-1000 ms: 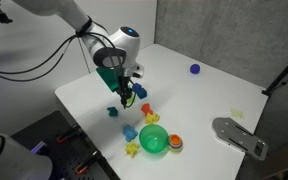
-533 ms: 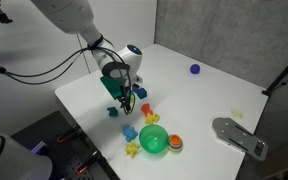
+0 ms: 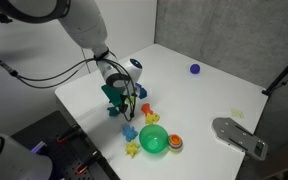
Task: Put the green bear toy in the green bowl
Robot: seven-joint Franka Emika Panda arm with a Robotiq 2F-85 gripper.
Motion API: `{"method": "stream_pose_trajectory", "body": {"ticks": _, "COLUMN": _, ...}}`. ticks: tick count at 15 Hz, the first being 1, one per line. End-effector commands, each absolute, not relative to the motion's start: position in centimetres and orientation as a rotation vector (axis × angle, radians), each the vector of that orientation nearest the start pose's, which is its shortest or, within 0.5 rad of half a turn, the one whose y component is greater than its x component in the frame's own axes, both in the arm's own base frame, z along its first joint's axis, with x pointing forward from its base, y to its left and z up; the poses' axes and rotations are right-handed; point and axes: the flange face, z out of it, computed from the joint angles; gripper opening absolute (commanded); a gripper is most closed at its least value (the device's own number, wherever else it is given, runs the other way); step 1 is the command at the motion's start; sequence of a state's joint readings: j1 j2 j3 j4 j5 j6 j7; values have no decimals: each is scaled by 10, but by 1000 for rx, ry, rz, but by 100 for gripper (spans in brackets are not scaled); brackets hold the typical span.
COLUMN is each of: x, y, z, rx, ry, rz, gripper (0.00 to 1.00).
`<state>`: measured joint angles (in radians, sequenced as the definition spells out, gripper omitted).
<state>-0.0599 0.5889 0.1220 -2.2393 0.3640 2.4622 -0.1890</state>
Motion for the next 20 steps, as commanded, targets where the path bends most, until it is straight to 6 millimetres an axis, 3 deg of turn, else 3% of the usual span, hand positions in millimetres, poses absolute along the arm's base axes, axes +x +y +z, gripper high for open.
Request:
{"method": "stream_pose_trajectory", "body": {"ticks": 1, "x": 493, "y": 43, "z": 60, "rx": -2781, "ry": 54, "rz": 491, "gripper": 100}}
{"method": "stream_pose_trajectory", "body": {"ticks": 2, "x": 492, "y": 45, "z": 55, "rx": -2774, "ry": 43, "rz": 498, "gripper": 100}}
{"method": "stream_pose_trajectory", "body": {"ticks": 3, "x": 492, "y": 47, "z": 50, "rx": -2766, "ry": 29, "rz": 505, "gripper": 92}}
{"method": "stream_pose_trajectory", "body": {"ticks": 4, "x": 492, "y": 48, "z": 47, "rx": -2762, "ry": 15, "rz": 506, "gripper": 75}}
{"method": "stream_pose_trajectory", "body": {"ticks": 8, "x": 493, "y": 53, "z": 38, "rx": -2752, "ry": -30, "rz": 516, "gripper": 40}}
{"method": "stream_pose_trajectory", "body": {"ticks": 12, "x": 499, "y": 44, "z": 59, "rx": -2767, "ry": -27, "rz": 481, "gripper": 12}}
{"method": "stream_pose_trajectory", "body": {"ticks": 15, "x": 505, "y": 29, "z": 83, "rx": -2776, "ry": 10, "rz": 457, "gripper": 6}}
{"method": "stream_pose_trajectory", "body": {"ticks": 20, "x": 523, "y": -20, "z": 137, "rx": -2814, "ry": 126, "rz": 372, "gripper": 7}}
